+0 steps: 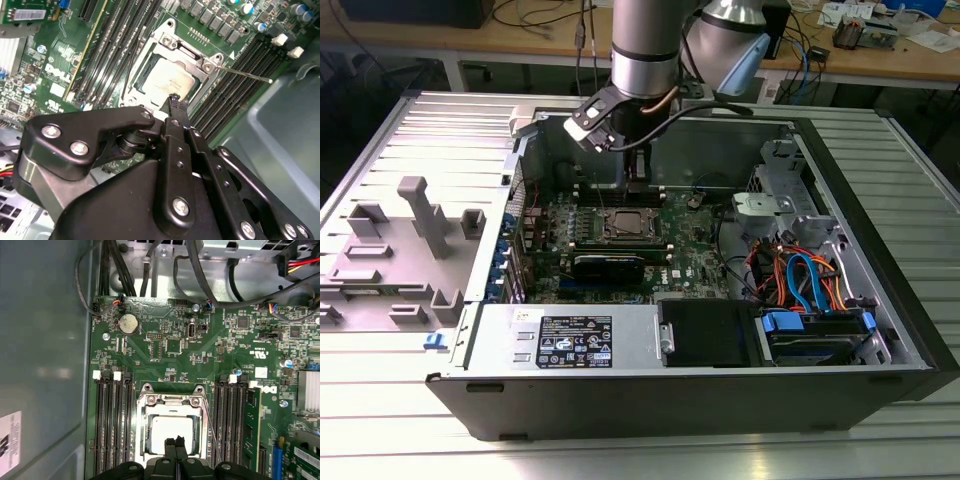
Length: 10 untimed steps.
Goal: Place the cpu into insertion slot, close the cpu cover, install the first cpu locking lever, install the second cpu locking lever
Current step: 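Install the first cpu locking lever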
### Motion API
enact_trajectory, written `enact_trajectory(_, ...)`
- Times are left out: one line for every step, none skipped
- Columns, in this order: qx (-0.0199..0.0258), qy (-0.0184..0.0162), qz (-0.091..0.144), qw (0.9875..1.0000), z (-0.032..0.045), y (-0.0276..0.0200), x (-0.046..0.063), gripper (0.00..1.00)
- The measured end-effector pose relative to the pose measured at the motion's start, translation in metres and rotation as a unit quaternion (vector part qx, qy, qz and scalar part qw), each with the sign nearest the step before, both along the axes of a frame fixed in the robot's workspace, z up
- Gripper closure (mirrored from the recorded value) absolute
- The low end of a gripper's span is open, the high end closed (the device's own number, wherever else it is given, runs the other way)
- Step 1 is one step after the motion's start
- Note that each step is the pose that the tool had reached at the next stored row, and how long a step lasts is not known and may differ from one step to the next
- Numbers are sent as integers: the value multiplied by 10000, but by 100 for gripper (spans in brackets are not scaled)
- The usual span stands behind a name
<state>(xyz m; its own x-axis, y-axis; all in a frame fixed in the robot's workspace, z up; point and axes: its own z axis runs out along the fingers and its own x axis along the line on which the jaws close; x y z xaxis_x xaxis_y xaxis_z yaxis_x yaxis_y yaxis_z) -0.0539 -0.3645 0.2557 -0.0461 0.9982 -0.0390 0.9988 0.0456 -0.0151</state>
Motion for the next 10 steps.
enact_trajectory(1, -1, 0, 10000, 0, 0, 0, 89)
enact_trajectory(0, -1, 0, 10000, 0, 0, 0, 89)
enact_trajectory(0, 0, 0, 10000, 1, 0, 0, 89)
enact_trajectory(-1, 0, 0, 10000, 1, 0, 0, 89)
enact_trajectory(-2, 0, 0, 10000, 1, 0, 0, 89)
enact_trajectory(-2, 0, 3, 10000, 1, 0, 0, 89)
enact_trajectory(-2, 0, 34, 10000, 1, 0, -4, 89)
enact_trajectory(-2, 0, 86, 10000, 1, 0, -5, 89)
enact_trajectory(-1, 0, 200, 9998, 1, 0, -5, 89)
enact_trajectory(-1, 0, 288, 9996, 1, 0, -5, 89)
